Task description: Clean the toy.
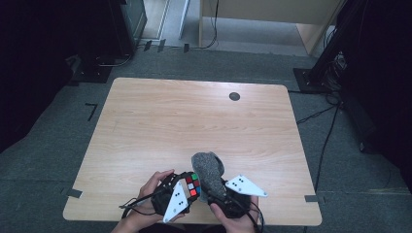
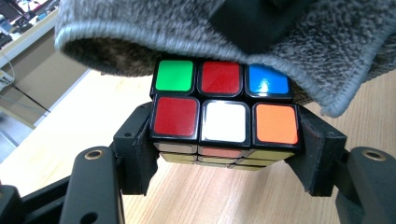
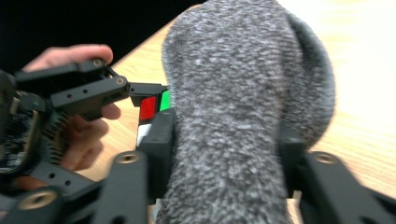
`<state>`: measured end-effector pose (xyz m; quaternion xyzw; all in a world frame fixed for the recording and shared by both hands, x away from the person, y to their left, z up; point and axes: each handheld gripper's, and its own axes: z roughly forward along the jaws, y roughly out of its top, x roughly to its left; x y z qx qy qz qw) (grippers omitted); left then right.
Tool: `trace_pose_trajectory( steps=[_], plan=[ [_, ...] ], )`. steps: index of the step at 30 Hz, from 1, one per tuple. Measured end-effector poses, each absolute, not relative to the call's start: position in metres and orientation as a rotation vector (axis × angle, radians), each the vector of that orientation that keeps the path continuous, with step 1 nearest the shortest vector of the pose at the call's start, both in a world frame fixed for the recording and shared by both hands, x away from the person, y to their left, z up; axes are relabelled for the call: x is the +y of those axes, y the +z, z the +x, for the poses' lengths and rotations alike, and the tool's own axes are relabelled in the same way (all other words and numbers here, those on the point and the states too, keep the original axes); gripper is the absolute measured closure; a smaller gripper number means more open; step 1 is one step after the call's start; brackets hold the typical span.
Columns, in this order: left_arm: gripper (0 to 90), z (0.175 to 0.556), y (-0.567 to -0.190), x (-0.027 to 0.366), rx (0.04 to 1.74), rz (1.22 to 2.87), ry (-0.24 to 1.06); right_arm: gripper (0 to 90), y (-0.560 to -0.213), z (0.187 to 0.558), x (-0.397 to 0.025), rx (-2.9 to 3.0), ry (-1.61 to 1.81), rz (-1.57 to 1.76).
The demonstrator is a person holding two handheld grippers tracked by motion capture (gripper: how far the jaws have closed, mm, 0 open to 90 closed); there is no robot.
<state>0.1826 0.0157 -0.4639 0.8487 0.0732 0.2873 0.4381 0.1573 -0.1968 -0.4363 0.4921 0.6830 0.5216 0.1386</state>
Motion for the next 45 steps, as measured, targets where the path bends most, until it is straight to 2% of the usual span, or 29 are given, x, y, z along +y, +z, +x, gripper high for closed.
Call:
trace_pose_trajectory(
  steps=[4, 8, 17, 19, 25, 29, 34, 37, 45],
  plan=[
    [33.8, 0.184, -0.46, 0.02, 0.2, 2.075, 0.693, 66.7, -0.434, 0.158, -0.209, 1.969, 1.622, 1.434],
    [33.8, 0.189, -0.457, 0.028, 0.229, 2.037, 0.646, 71.1, -0.431, 0.159, -0.218, 1.937, 1.647, 1.436],
    [33.8, 0.191, -0.454, 0.035, 0.227, 2.0, 0.605, 71.9, -0.427, 0.154, -0.211, 1.952, 1.691, 1.341],
    [33.8, 0.19, -0.451, 0.037, 0.212, 1.97, 0.553, 72.3, -0.43, 0.157, -0.215, 1.955, 1.701, 1.365],
    [33.7, 0.192, -0.452, 0.039, 0.205, 1.968, 0.519, 72.4, -0.436, 0.163, -0.221, 1.987, 1.762, 1.411],
    [33.7, 0.192, -0.454, 0.039, 0.202, 1.99, 0.535, 72.3, -0.426, 0.155, -0.216, 1.995, 1.856, 1.335],
    [33.7, 0.19, -0.45, 0.042, 0.208, 1.97, 0.534, 72.3, -0.43, 0.158, -0.217, 1.984, 1.856, 1.331],
    [33.7, 0.191, -0.446, 0.047, 0.231, 1.919, 0.513, 73.3, -0.434, 0.16, -0.218, 1.995, 1.742, 1.351],
    [33.7, 0.192, -0.449, 0.049, 0.245, 1.946, 0.514, 72.9, -0.421, 0.154, -0.21, 2.004, 1.882, 1.23]
  ],
)
